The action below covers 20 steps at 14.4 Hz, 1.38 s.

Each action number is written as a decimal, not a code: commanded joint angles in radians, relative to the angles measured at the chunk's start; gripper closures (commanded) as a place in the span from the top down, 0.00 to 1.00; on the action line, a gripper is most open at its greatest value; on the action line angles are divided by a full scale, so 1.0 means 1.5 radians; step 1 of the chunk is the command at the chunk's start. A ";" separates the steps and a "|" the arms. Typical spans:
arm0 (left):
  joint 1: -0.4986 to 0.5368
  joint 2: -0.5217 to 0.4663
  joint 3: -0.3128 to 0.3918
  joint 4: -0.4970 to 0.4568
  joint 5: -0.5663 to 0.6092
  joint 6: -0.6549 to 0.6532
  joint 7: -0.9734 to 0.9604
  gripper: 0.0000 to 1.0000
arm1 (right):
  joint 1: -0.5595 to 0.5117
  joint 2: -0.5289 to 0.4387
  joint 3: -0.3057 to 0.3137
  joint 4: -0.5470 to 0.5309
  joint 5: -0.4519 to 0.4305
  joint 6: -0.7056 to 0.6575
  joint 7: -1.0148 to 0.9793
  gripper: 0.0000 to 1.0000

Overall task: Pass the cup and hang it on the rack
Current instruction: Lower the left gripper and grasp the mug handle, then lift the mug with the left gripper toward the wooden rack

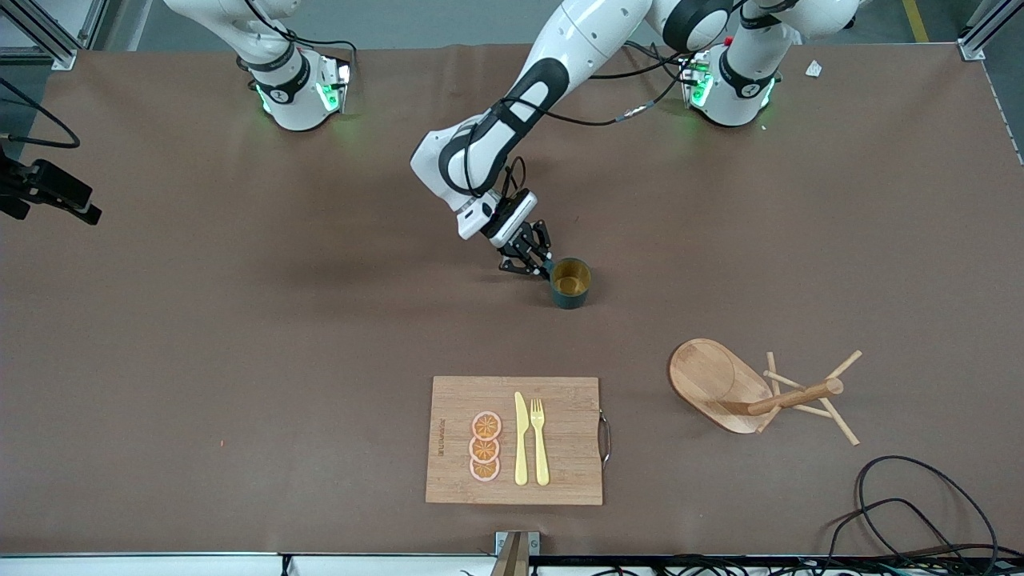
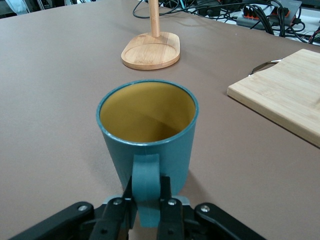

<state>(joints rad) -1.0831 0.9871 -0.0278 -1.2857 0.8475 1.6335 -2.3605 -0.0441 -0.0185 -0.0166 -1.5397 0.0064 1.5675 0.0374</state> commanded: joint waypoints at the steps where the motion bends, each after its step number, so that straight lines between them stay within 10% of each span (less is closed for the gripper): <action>1: 0.006 -0.015 -0.001 0.008 -0.010 0.003 0.046 0.00 | -0.011 -0.012 0.009 -0.008 -0.007 0.003 -0.009 1.00; 7: 0.050 -0.127 -0.006 0.009 -0.110 0.004 0.182 0.00 | -0.011 -0.011 0.009 -0.008 -0.007 0.002 -0.010 1.00; 20: 0.327 -0.424 -0.005 0.011 -0.576 0.047 0.454 0.00 | -0.010 -0.011 0.010 -0.007 -0.008 0.002 -0.010 1.00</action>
<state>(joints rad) -0.6577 0.4138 -0.0277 -1.2327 0.0855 1.6860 -1.7484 -0.0442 -0.0186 -0.0157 -1.5396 0.0050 1.5678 0.0342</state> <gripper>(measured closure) 0.789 0.000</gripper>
